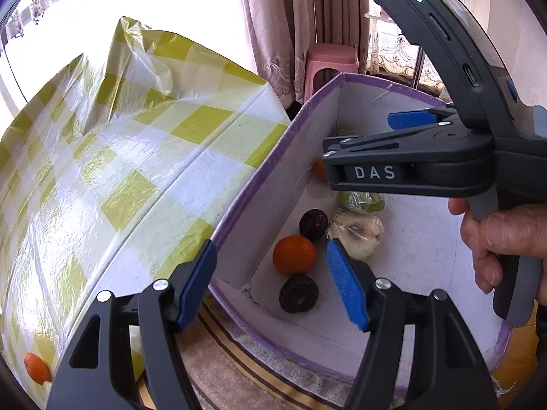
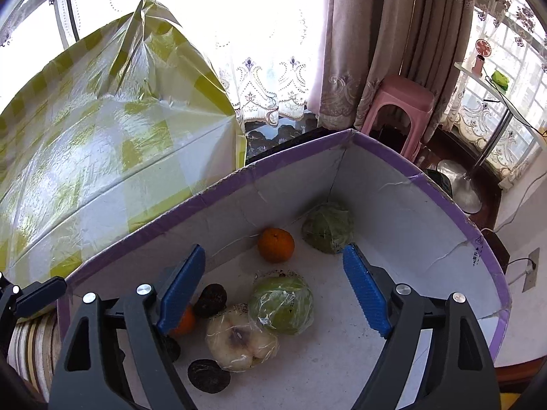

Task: Organize fruits
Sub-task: 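Open both tools to drop the dark fruit and orange into the box, then grasp the last orange with the left tool while the right tool grasps the bagged pear half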

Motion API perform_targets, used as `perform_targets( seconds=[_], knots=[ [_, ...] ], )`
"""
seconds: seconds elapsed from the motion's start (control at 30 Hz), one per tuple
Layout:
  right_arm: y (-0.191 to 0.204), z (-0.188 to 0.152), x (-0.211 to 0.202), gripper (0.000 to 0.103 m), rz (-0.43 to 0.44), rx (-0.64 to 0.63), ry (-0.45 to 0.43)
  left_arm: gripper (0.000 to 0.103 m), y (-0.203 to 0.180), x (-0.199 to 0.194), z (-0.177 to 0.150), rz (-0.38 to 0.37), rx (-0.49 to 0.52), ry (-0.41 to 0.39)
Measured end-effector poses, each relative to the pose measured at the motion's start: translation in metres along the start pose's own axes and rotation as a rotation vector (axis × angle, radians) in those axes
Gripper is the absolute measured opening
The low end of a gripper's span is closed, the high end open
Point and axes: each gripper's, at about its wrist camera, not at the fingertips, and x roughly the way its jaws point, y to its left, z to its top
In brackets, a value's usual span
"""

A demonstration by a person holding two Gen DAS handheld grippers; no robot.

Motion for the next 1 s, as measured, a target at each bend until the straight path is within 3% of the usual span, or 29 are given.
perform_targets(
  seconds=[0.13, 0.47, 0.77, 0.87, 1.0],
  knots=[
    [0.006, 0.002, -0.018, 0.087, 0.015, 0.013, -0.043, 0.067, 0.019, -0.023, -0.011, 0.037, -0.060, -0.044],
    [0.051, 0.002, -0.049, 0.087, 0.097, -0.050, -0.072, 0.067, 0.088, -0.081, -0.045, 0.108, -0.240, -0.142],
    [0.132, -0.021, -0.065, 0.087, 0.261, -0.230, -0.044, 0.067, 0.178, -0.126, -0.091, 0.218, -0.444, -0.177],
    [0.160, -0.031, -0.075, 0.087, 0.327, -0.299, -0.043, 0.057, 0.208, -0.136, -0.110, 0.246, -0.513, -0.170],
    [0.189, -0.042, -0.087, 0.087, 0.411, -0.375, -0.050, 0.055, 0.237, -0.137, -0.136, 0.264, -0.585, -0.139]
  ],
)
